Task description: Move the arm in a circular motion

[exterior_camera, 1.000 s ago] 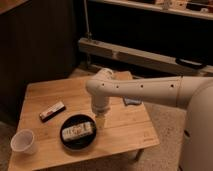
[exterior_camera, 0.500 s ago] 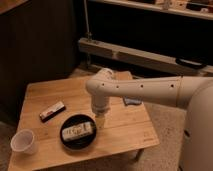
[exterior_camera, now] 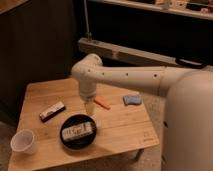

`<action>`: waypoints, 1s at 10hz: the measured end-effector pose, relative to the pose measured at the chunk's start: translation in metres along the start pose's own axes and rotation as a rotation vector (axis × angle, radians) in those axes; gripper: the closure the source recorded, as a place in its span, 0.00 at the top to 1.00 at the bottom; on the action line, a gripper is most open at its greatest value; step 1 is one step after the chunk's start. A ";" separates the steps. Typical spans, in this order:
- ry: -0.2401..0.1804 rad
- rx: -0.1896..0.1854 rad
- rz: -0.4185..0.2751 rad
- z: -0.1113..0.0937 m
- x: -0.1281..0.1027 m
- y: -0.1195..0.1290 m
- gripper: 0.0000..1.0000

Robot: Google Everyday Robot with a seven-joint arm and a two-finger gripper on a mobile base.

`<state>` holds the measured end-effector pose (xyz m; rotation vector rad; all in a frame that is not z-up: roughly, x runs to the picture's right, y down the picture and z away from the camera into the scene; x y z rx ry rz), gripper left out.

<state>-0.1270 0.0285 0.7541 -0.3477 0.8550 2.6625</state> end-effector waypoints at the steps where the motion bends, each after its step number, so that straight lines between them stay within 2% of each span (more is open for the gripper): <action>1: -0.005 -0.014 -0.019 -0.008 -0.003 0.025 0.67; 3: -0.019 -0.047 -0.030 -0.025 -0.023 0.080 0.67; 5: -0.026 -0.058 0.013 -0.033 -0.053 0.116 0.67; 7: -0.028 -0.063 0.064 -0.036 -0.081 0.127 0.67; 10: -0.034 -0.065 0.116 -0.040 -0.125 0.118 0.67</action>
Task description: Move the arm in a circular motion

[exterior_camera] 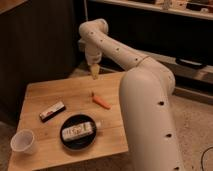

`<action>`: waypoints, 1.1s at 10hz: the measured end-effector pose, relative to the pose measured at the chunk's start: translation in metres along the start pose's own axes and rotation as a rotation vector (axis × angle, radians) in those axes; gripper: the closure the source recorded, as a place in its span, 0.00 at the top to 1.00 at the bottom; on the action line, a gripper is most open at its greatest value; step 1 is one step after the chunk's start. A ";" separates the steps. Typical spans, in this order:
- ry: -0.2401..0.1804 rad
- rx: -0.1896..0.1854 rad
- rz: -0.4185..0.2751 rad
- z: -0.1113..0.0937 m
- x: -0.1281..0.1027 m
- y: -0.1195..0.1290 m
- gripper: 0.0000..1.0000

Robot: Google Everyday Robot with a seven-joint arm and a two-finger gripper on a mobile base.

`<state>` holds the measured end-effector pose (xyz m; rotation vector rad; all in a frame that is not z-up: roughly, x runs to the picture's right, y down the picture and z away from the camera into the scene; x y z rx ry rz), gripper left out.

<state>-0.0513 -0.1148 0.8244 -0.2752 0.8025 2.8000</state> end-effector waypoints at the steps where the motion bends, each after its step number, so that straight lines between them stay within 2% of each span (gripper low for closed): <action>1: -0.002 0.000 0.015 0.000 -0.008 -0.005 0.67; 6: -0.005 0.001 0.114 0.003 -0.049 -0.042 0.67; 8: -0.001 0.001 0.169 0.006 -0.068 -0.070 0.67; 9: -0.001 0.003 0.210 0.008 -0.088 -0.104 0.67; 11: 0.010 0.012 0.250 0.013 -0.103 -0.158 0.67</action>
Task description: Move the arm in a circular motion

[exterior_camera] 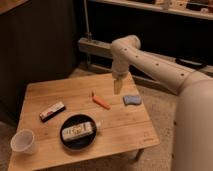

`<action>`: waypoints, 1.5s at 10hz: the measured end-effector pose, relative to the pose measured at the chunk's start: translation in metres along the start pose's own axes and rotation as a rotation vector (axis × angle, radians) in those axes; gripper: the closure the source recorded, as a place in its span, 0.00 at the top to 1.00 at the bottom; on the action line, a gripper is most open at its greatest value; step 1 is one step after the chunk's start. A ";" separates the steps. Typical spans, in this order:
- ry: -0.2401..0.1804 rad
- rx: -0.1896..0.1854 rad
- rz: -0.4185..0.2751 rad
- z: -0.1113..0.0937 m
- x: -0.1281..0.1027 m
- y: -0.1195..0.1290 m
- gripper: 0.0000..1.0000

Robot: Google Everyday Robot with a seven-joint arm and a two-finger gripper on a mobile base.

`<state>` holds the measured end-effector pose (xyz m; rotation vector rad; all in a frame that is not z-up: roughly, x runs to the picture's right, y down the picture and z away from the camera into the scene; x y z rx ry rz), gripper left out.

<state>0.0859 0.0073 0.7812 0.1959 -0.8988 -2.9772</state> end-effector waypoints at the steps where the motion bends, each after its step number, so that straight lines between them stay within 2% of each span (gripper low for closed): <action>1: 0.006 0.008 0.016 0.004 -0.013 -0.037 0.67; 3: 0.015 0.021 -0.012 0.008 -0.011 -0.094 0.67; 4: 0.017 0.027 -0.053 0.009 -0.003 -0.124 0.67; 6: 0.023 0.032 -0.129 0.011 0.017 -0.143 0.67; 8: 0.031 0.033 -0.231 0.015 0.056 -0.146 0.67; 9: 0.035 0.031 -0.288 0.018 0.082 -0.141 0.67; 12: 0.050 0.024 -0.433 0.022 0.160 -0.120 0.67; 15: 0.073 0.016 -0.622 0.018 0.243 -0.098 0.67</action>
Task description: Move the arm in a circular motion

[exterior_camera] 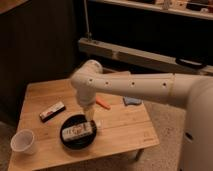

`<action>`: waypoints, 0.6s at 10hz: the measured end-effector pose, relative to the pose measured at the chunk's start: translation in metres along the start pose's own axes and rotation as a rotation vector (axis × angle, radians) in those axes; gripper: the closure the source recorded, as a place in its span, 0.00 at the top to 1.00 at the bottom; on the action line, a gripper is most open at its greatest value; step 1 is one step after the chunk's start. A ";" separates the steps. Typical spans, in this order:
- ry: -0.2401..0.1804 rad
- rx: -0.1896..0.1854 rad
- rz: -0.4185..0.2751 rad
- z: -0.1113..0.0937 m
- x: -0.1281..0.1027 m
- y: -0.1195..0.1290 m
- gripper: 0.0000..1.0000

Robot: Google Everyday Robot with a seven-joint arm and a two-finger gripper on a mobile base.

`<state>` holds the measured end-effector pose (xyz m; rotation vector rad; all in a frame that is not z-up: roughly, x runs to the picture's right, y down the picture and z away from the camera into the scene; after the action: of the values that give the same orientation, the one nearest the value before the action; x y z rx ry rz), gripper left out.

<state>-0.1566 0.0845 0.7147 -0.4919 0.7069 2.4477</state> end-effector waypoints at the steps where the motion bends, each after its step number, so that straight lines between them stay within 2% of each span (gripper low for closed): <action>1: 0.000 -0.004 -0.051 0.000 0.015 0.025 0.67; 3: -0.010 -0.010 -0.096 0.002 0.027 0.062 0.67; 4: -0.010 -0.010 -0.105 0.003 0.030 0.071 0.67; 6: -0.015 -0.008 -0.106 0.002 0.028 0.072 0.67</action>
<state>-0.2219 0.0453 0.7305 -0.5003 0.6485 2.3534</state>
